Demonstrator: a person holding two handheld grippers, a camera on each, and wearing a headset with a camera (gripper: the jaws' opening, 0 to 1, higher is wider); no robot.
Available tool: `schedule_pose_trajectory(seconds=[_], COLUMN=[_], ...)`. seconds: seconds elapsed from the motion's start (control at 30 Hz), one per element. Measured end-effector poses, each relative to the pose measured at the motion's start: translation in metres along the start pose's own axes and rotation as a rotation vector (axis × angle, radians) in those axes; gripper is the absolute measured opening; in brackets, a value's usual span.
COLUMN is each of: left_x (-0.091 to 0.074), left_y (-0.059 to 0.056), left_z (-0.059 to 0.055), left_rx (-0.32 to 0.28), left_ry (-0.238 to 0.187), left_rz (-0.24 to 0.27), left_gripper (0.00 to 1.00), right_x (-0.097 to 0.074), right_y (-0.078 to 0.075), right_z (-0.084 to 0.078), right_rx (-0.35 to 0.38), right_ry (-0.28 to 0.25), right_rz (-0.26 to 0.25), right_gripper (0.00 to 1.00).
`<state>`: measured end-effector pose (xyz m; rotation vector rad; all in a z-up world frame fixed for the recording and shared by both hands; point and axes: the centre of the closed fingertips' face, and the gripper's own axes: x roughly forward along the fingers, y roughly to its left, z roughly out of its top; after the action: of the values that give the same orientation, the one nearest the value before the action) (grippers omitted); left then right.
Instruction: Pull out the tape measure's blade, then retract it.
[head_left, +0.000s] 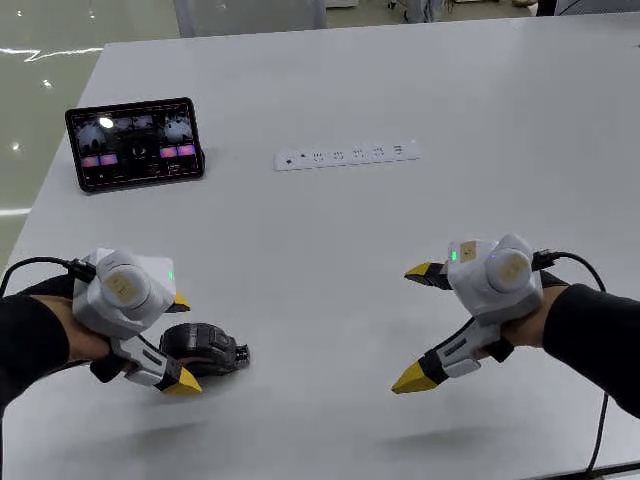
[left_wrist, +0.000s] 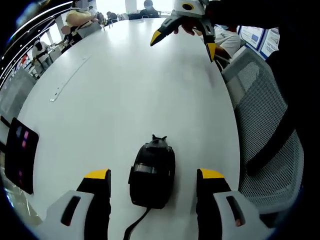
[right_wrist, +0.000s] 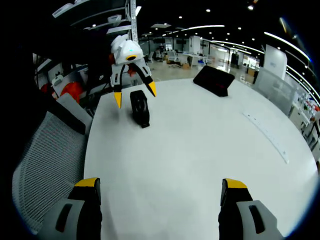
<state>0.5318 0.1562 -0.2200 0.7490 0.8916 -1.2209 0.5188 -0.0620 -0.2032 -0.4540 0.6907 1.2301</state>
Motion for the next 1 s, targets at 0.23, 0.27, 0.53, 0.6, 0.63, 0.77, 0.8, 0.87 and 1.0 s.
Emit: schedule_pose_trajectory(seconds=[0.23,0.27,0.53,0.6,0.63,0.77,0.8,0.87,1.0], left_x=[0.008,0.01,0.017,0.017,0.017,0.017,0.018,0.019,0.021], left_y=[-0.003,-0.003,0.002,0.001,0.001,0.001,0.001,0.002,0.004], left_z=[0.002,0.001,-0.002,-0.002,-0.002,-0.003,-0.003,-0.004,-0.006], left_rx=[0.03,0.034,0.064,0.083,0.086,0.111,0.115,0.131,0.14], left_ry=[0.034,0.042,0.071,0.074,0.075,0.078,0.079,0.089,0.108], left_rz=[-0.021,-0.021,0.001,-0.005,-0.004,-0.007,-0.009,-0.003,0.011], left_gripper=[0.54,0.52,0.35,0.34,0.34,0.33,0.33,0.32,0.32], right_x=[0.019,0.022,0.043,0.046,0.047,0.055,0.057,0.062,0.071], right_y=[0.0,0.0,0.003,0.005,0.005,0.007,0.007,0.008,0.007], right_z=[0.012,0.013,0.026,0.029,0.03,0.035,0.036,0.038,0.043], right_rx=[0.006,0.007,-0.007,-0.017,-0.02,-0.034,-0.036,-0.042,-0.059], right_ry=[-0.012,-0.013,-0.013,-0.011,-0.009,-0.01,-0.009,-0.006,-0.009], right_rz=[0.018,0.02,0.041,0.048,0.05,0.063,0.065,0.072,0.071], right_gripper=[0.99,0.99,0.99,0.99,0.99,0.99,0.99,0.99,0.94])
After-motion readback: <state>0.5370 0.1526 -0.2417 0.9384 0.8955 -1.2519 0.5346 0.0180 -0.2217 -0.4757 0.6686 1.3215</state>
